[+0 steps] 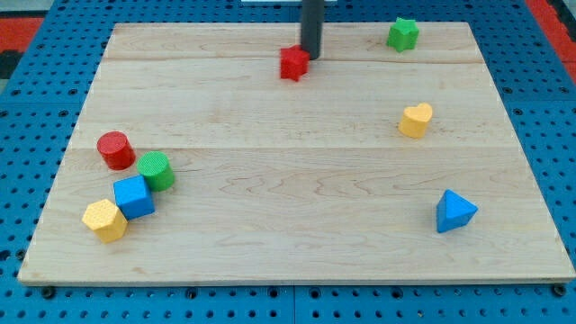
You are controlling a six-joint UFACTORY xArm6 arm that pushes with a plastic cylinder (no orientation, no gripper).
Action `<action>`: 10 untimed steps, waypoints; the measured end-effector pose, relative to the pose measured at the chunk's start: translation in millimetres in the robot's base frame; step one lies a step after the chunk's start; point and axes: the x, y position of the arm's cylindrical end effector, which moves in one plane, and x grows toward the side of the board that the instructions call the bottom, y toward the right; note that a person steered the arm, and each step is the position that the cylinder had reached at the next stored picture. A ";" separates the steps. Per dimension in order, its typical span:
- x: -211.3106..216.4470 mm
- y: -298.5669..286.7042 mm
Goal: Push the red star parallel to the yellow heart
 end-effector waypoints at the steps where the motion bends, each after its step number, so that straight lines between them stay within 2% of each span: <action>1: 41.6 -51.0; 2: 33.6 -69.0; 3: 54.9 -92.8; 4: 81.4 -148.7; 5: 106.7 -164.3; 7: 100.7 -144.9; 9: 107.9 -188.4; 10: 104.9 -184.8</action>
